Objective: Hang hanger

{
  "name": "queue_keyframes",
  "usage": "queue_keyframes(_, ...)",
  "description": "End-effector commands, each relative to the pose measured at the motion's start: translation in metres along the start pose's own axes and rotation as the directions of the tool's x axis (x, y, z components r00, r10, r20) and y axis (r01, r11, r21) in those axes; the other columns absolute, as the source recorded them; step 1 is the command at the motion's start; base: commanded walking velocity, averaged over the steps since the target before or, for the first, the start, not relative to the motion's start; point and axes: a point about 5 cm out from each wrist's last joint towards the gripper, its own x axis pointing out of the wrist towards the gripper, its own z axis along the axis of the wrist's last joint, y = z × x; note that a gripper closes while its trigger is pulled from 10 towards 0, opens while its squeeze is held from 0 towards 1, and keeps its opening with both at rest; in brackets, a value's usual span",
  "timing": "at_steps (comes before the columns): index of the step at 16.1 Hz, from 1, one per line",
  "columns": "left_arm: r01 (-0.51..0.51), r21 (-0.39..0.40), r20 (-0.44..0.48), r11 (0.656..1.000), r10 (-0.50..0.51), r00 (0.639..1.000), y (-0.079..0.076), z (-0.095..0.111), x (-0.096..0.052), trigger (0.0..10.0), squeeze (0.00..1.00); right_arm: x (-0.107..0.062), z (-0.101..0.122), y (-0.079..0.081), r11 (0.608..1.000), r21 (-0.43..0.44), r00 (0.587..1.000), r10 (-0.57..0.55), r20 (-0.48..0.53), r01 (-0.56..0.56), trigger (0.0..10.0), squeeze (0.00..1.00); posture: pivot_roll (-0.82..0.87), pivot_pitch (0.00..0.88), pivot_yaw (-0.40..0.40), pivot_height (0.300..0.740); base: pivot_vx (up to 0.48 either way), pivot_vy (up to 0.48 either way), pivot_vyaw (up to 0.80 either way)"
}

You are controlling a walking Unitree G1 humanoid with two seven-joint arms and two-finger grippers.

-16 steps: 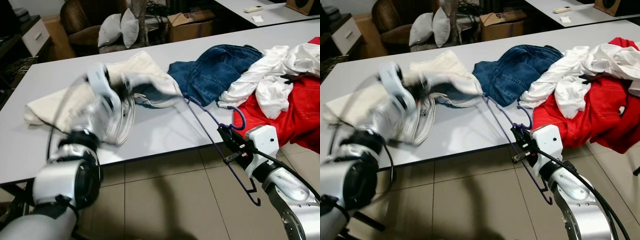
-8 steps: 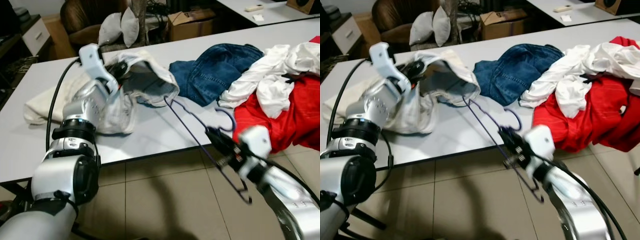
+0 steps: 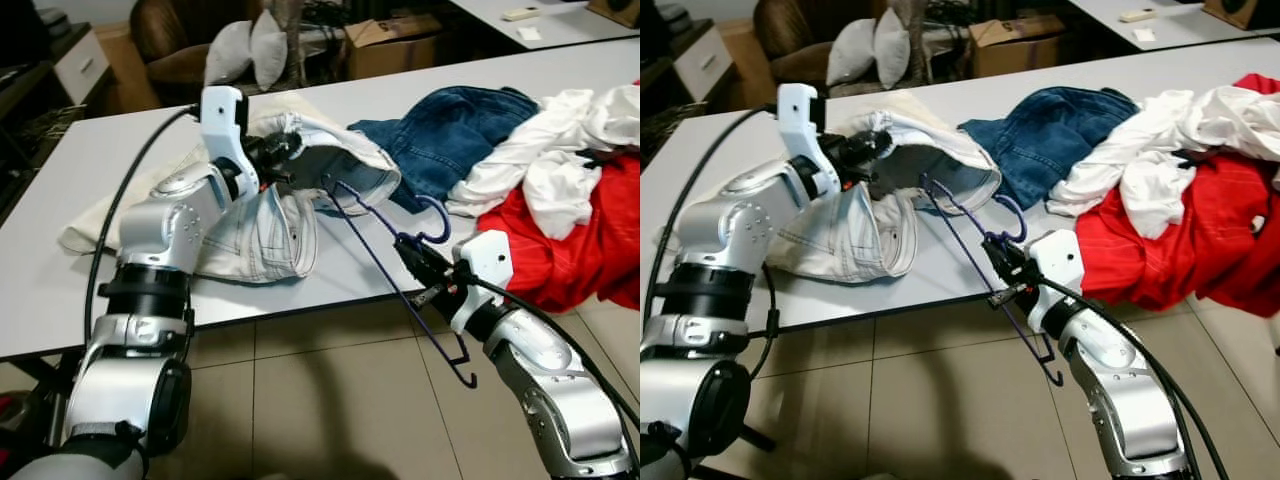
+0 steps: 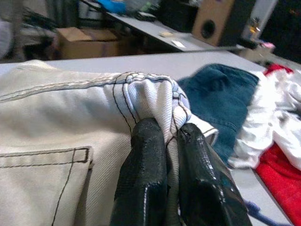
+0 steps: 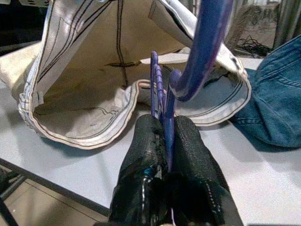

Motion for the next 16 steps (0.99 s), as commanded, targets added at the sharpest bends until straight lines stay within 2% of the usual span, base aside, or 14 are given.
queue_keyframes(1, -0.104, -0.016, 0.013, 0.994, 0.104, 0.994, 0.011, -0.009, -0.010, 0.0, 0.00, -0.005, 0.000, 0.005, 1.000, 0.028, 1.000, -0.002, 0.019, 0.001, 10.0, 0.00, -0.10, 0.000, 0.126, 0.740, 0.000, 0.000, 0.00)
queue_keyframes(2, -0.150, -0.018, 0.005, 0.989, 0.150, 0.989, 0.013, -0.027, -0.015, 0.0, 0.00, -0.011, -0.001, 0.012, 0.999, 0.045, 1.000, 0.006, 0.029, -0.008, 10.0, 0.00, -0.10, 0.000, 0.125, 0.740, 0.000, 0.000, 0.00)
queue_keyframes(3, -0.156, -0.021, -0.001, 0.988, 0.156, 0.988, 0.013, -0.035, -0.018, 0.0, 0.00, -0.014, -0.002, 0.015, 0.999, 0.052, 0.999, 0.009, 0.033, -0.011, 10.0, 0.00, -0.09, 0.000, 0.125, 0.740, 0.000, 0.000, 0.00)
queue_keyframes(4, -0.222, 0.033, -0.003, 0.974, 0.222, 0.975, 0.018, -0.056, -0.028, 0.0, 0.00, -0.024, -0.005, 0.024, 0.997, 0.083, 0.999, -0.002, 0.032, 0.000, 10.0, 0.00, -0.10, 0.000, 0.125, 0.740, 0.000, 0.000, 0.00)
queue_keyframes(5, -0.241, 0.032, -0.004, 0.970, 0.241, 0.970, 0.019, -0.060, -0.031, 0.0, 0.00, -0.027, -0.006, 0.026, 0.996, 0.091, 1.000, -0.006, 0.029, 0.003, 10.0, 0.00, -0.10, 0.000, 0.125, 0.740, 0.000, 0.000, 0.00)
queue_keyframes(7, -0.271, 0.013, 0.043, 0.962, 0.270, 0.962, 0.014, -0.073, -0.050, 0.0, 0.00, -0.043, -0.008, 0.036, 0.992, 0.124, 1.000, -0.013, 0.019, 0.010, 10.0, 0.00, -0.09, 0.000, 0.122, 0.740, 0.000, 0.000, 0.00)
queue_keyframes(8, -0.302, 0.004, 0.035, 0.953, 0.302, 0.953, 0.011, -0.082, -0.058, 7.2, 0.00, -0.048, -0.008, 0.038, 0.991, 0.135, 1.000, -0.025, 0.020, 0.022, 10.0, 0.00, -0.09, 0.000, 0.115, 0.740, 0.000, 0.000, 0.00)
queue_keyframes(9, -0.315, 0.080, -0.034, 0.946, 0.319, 0.947, 0.006, -0.097, -0.065, 10.0, 0.00, -0.052, -0.007, 0.037, 0.986, 0.158, 0.998, -0.064, 0.021, 0.060, 10.0, 0.00, -0.09, 0.000, 0.106, 0.740, 0.000, 0.000, 0.00)
queue_keyframes(10, -0.298, 0.147, -0.047, 0.943, 0.308, 0.950, 0.000, -0.107, -0.073, 10.0, 0.00, -0.055, -0.007, 0.036, 0.983, 0.157, 0.995, -0.100, 0.012, 0.097, 10.0, 0.00, -0.08, 0.000, 0.095, 0.740, 0.000, 0.000, 0.00)
queue_keyframes(12, -0.283, 0.186, -0.050, 0.941, 0.296, 0.954, -0.011, -0.118, -0.083, 10.0, 0.00, -0.052, -0.010, 0.032, 0.974, 0.163, 0.988, -0.154, -0.017, 0.155, 10.0, 0.00, -0.08, 0.000, 0.083, 0.740, 0.000, 0.000, 0.00)
queue_keyframes(16, -0.275, 0.189, -0.048, 0.943, 0.289, 0.956, -0.019, -0.119, -0.082, 10.0, 0.00, -0.045, -0.007, 0.026, 0.979, 0.128, 0.987, -0.159, -0.020, 0.161, 10.0, 0.00, -0.08, 0.000, 0.075, 0.740, 0.000, 0.000, 0.00)
